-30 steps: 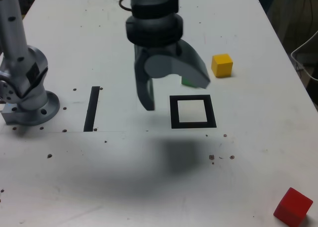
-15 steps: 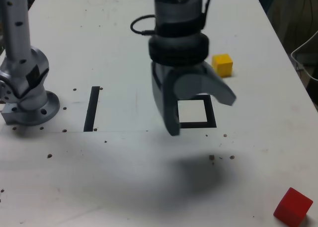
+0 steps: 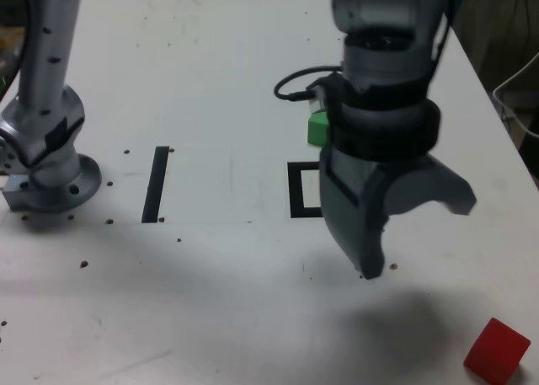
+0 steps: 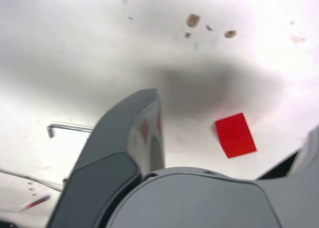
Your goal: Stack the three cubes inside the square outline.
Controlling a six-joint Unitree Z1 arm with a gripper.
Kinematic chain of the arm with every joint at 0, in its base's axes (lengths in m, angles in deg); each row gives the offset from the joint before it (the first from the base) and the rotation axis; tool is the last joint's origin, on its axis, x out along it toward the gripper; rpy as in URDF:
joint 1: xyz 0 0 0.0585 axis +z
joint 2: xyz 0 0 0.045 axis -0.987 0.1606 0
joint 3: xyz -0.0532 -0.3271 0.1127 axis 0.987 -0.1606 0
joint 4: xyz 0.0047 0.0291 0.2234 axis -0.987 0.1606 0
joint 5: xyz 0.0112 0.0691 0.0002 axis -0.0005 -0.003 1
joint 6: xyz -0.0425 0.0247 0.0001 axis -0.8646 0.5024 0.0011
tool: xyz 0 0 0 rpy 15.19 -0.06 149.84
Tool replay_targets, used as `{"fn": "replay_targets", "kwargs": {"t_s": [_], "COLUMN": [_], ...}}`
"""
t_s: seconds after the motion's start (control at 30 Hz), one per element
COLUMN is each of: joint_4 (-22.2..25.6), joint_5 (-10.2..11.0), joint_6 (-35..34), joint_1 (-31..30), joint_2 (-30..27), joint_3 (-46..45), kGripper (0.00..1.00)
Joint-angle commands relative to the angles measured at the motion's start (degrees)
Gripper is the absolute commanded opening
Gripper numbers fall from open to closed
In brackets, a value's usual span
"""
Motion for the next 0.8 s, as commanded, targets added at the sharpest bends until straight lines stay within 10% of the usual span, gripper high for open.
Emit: {"fn": "replay_targets", "kwargs": {"t_s": [0.0, 0.77], "joint_4": [2.1, 8.8], "joint_5": [0.9, 3.2], "joint_6": [-1.7, -6.9], "joint_1": [-0.9, -4.6], "joint_2": [2.6, 15.1], "joint_3": [4.3, 26.0], "kGripper": [0.98, 0.98]}}
